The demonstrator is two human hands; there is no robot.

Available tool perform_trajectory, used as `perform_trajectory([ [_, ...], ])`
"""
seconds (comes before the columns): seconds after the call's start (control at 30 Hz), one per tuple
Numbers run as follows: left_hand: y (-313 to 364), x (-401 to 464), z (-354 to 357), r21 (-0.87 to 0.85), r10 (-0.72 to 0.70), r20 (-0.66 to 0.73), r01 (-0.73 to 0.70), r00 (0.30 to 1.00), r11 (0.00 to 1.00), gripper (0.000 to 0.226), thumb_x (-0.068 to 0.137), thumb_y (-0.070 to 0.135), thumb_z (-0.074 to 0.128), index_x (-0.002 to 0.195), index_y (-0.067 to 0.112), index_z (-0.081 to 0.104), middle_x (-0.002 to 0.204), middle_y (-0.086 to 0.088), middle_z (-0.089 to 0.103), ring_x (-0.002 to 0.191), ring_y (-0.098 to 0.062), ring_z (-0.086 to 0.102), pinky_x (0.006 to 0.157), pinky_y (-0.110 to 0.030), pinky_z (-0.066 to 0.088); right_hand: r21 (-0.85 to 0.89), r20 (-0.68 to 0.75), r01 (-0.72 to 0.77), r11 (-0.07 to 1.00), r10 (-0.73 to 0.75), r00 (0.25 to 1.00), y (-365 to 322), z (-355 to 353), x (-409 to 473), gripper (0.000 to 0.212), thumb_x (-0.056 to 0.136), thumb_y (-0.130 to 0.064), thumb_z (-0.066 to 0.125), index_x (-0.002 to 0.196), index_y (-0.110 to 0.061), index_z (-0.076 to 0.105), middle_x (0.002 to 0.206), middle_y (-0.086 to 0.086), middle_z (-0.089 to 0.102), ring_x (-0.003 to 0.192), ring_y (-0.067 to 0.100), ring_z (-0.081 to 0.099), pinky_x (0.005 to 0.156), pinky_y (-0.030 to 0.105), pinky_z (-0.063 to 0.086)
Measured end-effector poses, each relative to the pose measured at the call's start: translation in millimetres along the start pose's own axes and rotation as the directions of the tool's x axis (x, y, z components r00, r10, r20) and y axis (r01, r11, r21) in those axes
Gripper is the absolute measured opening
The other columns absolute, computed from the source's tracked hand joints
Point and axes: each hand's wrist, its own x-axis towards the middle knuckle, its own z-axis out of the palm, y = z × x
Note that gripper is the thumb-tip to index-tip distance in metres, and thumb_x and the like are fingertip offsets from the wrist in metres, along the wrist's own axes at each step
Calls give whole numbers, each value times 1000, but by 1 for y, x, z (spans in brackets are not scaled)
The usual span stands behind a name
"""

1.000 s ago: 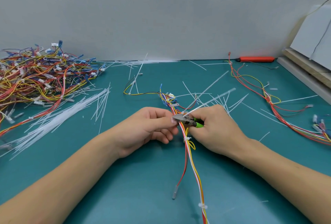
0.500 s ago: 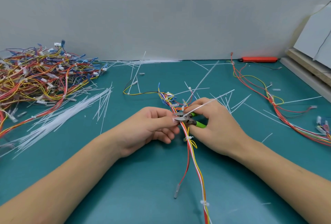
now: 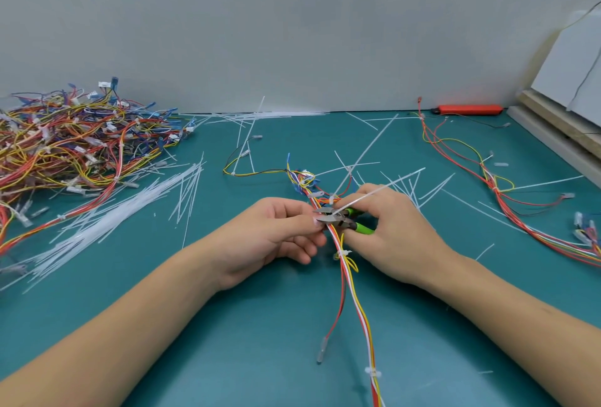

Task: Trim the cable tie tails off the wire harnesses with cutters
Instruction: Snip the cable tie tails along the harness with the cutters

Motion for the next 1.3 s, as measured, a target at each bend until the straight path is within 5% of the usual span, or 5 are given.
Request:
perform_trajectory([
  [0.13, -1, 0, 0, 4, 4, 13, -4, 1000, 1000, 10, 89, 22, 70, 87, 13, 72, 84, -11, 70, 68, -16, 63, 63, -22, 55, -19, 1, -18, 1000, 18, 1000, 4, 2, 1, 17, 74, -40, 56, 80, -36, 72, 76, -11, 62, 74, 11, 57, 62, 26, 44],
  [0.33, 0, -1, 0, 9, 11, 30, -11, 999, 1000, 13, 91, 23, 69, 92, 10, 71, 85, -10, 69, 70, -15, 62, 64, -22, 55, -28, 16, -11, 1000, 11, 1000, 4, 4, -2, 27, 72, -28, 59, 63, -54, 57, 62, -10, 54, 58, 10, 43, 52, 22, 35],
  [0.53, 1, -1, 1, 10, 0, 13, 0, 1000, 1000, 12, 89, 22, 70, 89, 10, 70, 83, -10, 69, 68, -16, 62, 63, -22, 54, 11, -46, 30, 999, -29, 999, 2, 4, -2, 26, 73, -38, 52, 84, -33, 76, 74, -8, 63, 76, 14, 56, 70, 32, 47],
  [0.73, 1, -1, 3, 12, -6, 0, 6, 1000, 1000, 10, 88, 21, 69, 86, 12, 72, 83, -11, 69, 67, -16, 62, 62, -22, 55, -36, -78, 79, 996, -82, 994, 4, 4, -1, 31, 76, -35, 58, 98, -36, 78, 91, -17, 69, 99, 0, 55, 88, 9, 38],
  [1.3, 0, 0, 1, 23, -8, 0, 8, 1000, 1000, 13, 88, 21, 68, 90, 9, 72, 84, -12, 69, 68, -16, 62, 62, -22, 54, -10, -11, 70, 998, -70, 998, 3, 2, 2, 25, 76, -35, 58, 94, -47, 71, 80, -16, 64, 84, 8, 59, 73, 22, 46],
])
